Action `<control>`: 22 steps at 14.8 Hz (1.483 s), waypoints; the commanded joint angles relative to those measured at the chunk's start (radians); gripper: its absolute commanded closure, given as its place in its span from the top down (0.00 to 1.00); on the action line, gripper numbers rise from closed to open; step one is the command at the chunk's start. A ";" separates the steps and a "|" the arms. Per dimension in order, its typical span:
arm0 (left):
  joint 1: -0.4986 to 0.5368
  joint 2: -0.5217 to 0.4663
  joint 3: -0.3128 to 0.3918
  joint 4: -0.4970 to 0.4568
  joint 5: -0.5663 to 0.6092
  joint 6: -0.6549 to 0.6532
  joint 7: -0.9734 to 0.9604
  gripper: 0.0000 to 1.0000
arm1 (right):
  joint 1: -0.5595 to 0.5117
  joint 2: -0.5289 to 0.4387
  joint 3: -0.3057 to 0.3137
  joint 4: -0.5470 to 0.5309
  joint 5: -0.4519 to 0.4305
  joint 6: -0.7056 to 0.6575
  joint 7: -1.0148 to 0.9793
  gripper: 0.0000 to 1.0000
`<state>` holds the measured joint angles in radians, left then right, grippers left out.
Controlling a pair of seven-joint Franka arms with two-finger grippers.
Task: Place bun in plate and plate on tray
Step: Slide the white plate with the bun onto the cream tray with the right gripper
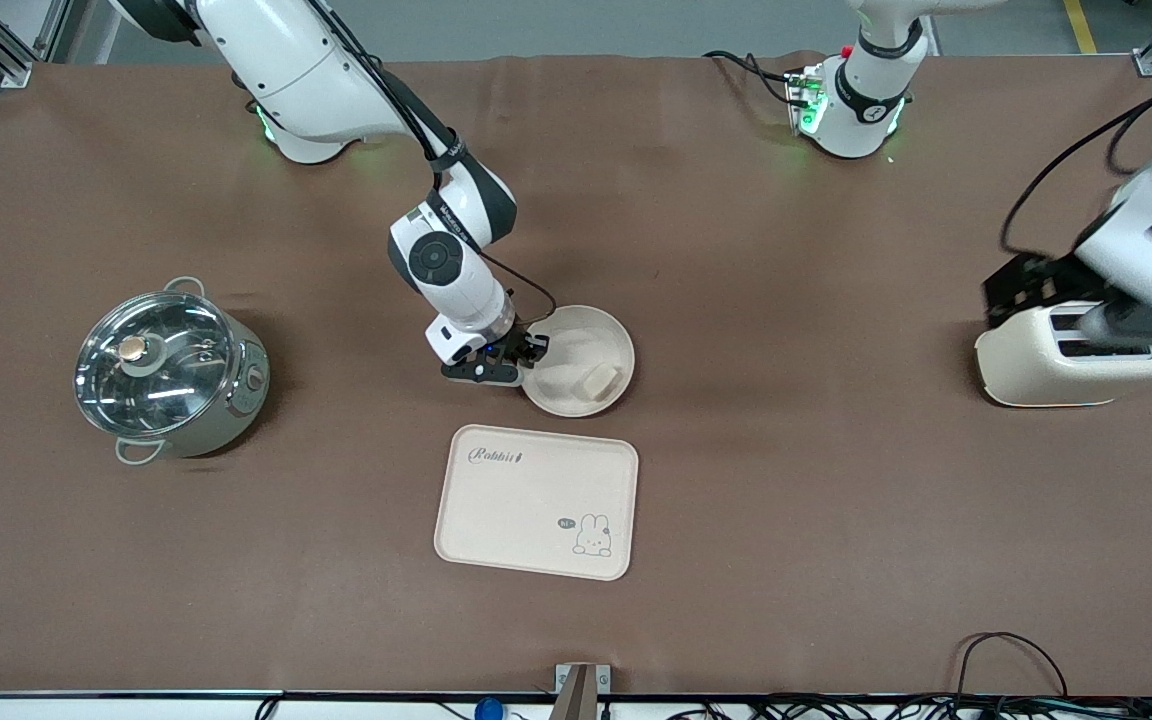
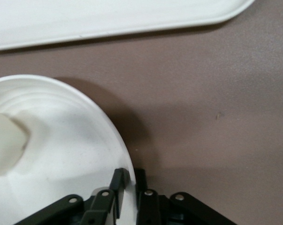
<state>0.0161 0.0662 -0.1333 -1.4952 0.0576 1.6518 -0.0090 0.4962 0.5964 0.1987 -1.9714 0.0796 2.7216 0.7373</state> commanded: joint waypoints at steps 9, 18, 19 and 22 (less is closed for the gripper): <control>-0.110 -0.099 0.143 -0.080 -0.042 -0.007 0.009 1.00 | -0.031 -0.127 -0.004 0.006 0.000 -0.052 0.004 0.01; -0.105 -0.094 0.112 -0.060 -0.035 -0.007 0.004 1.00 | -0.165 -0.098 0.001 0.185 0.014 -0.059 -0.007 0.01; -0.104 -0.094 0.112 -0.060 -0.035 -0.007 0.004 1.00 | -0.198 -0.051 0.008 0.228 0.012 -0.060 -0.016 0.00; -0.110 -0.092 0.112 -0.060 -0.035 -0.007 -0.002 1.00 | -0.266 0.090 0.073 0.360 0.014 -0.057 -0.061 0.00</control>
<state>-0.0914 -0.0230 -0.0200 -1.5625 0.0220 1.6501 -0.0054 0.2800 0.5618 0.2062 -1.7392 0.0824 2.6603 0.7061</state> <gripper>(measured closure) 0.000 0.947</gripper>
